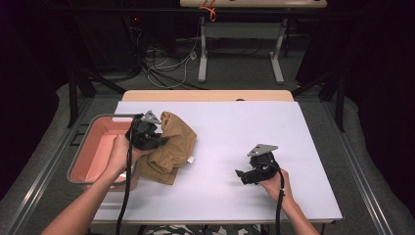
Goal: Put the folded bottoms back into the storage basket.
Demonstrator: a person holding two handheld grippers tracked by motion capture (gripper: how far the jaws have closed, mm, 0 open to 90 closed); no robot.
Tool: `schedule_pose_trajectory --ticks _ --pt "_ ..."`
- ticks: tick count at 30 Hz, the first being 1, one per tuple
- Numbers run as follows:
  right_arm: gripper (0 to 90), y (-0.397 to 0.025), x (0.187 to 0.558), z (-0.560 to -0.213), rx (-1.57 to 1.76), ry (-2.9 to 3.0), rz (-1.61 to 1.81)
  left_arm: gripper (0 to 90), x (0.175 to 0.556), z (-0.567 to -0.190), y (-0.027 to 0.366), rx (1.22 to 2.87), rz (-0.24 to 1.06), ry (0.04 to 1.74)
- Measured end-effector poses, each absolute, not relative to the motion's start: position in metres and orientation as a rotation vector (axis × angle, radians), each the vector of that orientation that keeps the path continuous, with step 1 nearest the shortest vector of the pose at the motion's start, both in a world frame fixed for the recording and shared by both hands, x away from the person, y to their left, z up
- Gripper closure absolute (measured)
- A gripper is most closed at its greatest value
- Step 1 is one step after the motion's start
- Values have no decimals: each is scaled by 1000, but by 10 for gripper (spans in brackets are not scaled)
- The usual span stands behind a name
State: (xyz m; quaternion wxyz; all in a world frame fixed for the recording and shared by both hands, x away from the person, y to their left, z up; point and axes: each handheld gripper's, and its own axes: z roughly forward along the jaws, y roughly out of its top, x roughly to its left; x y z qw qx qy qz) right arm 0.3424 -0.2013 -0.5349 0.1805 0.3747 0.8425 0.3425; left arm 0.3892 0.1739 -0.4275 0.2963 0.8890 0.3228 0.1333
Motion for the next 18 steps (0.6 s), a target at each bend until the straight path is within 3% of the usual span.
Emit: schedule_pose_trajectory --ticks 8,18 --pt "77 -202 342 -535 1060 2380 965 789 389 -415 173 2406 400 838" --pt "0 -202 342 -535 1067 2390 963 789 389 -399 173 2423 433 813"
